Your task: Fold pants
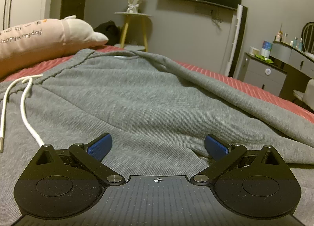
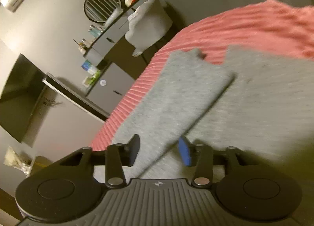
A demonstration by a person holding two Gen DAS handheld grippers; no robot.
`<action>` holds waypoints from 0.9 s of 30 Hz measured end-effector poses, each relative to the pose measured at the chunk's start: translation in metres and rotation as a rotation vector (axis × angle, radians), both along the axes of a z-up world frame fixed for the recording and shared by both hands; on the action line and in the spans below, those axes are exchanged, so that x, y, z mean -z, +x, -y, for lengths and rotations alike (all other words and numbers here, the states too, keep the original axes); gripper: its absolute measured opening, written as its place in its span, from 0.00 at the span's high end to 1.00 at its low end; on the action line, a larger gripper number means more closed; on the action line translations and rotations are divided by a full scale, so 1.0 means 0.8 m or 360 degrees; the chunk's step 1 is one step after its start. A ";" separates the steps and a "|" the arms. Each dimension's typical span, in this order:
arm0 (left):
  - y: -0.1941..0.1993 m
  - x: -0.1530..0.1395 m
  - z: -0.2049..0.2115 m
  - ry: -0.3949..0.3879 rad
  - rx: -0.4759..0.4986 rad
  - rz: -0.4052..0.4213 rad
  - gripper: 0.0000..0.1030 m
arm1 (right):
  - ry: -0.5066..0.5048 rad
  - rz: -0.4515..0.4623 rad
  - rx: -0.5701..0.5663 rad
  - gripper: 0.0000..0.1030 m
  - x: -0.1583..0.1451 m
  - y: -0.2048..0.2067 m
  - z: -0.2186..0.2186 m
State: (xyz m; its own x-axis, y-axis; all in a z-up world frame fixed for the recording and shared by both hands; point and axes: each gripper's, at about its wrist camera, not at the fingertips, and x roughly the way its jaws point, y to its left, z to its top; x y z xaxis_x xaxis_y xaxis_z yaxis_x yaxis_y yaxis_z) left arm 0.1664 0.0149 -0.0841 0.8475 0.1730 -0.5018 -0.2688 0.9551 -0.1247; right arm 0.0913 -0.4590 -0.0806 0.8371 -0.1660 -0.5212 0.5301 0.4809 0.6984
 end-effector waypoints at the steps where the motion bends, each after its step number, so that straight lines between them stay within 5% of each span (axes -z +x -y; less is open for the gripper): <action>1: 0.000 0.000 0.000 0.0001 0.0000 0.0000 0.00 | 0.0070 -0.0037 0.0013 0.57 0.011 0.005 0.004; 7: 0.001 -0.007 -0.003 -0.0006 0.0013 -0.0048 0.00 | 0.0237 0.0201 0.0073 0.66 0.042 -0.007 0.031; 11: -0.008 -0.053 -0.023 -0.0226 0.0061 0.0052 0.00 | 0.0280 0.0266 0.0052 0.67 0.060 0.001 0.047; 12: -0.005 -0.069 -0.027 -0.0276 0.0079 0.0106 0.00 | 0.0262 0.0264 0.0049 0.70 0.060 0.002 0.047; 13: 0.005 -0.082 -0.030 -0.0306 0.0116 0.0120 0.00 | 0.0247 0.0261 0.0036 0.88 0.060 0.003 0.045; 14: 0.024 -0.093 -0.032 -0.0338 0.0164 0.0086 0.00 | 0.0256 0.0247 0.0032 0.96 0.059 0.002 0.045; 17: 0.105 -0.103 -0.044 -0.0526 0.0294 -0.0144 0.02 | 0.0296 0.0245 0.0059 0.96 0.064 -0.003 0.041; 20: 0.174 -0.095 -0.060 -0.0654 0.0251 -0.0319 0.34 | 0.0282 0.0246 0.0035 0.96 0.062 -0.009 0.037; 25: 0.239 -0.065 -0.075 -0.0781 0.0160 -0.0495 0.42 | 0.0310 0.0252 0.0015 0.95 0.065 -0.010 0.039; 27: 0.254 -0.055 -0.078 -0.0835 0.0157 -0.0532 0.54 | 0.0300 0.0262 0.0014 0.94 0.067 -0.008 0.041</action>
State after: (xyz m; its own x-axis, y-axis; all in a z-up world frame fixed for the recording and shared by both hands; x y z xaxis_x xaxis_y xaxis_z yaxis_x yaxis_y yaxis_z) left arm 0.3700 0.0769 -0.0404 0.6298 -0.2389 -0.7391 -0.2880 0.8118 -0.5079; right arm 0.0851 -0.4915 -0.1340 0.9123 -0.0865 -0.4003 0.4053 0.3298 0.8526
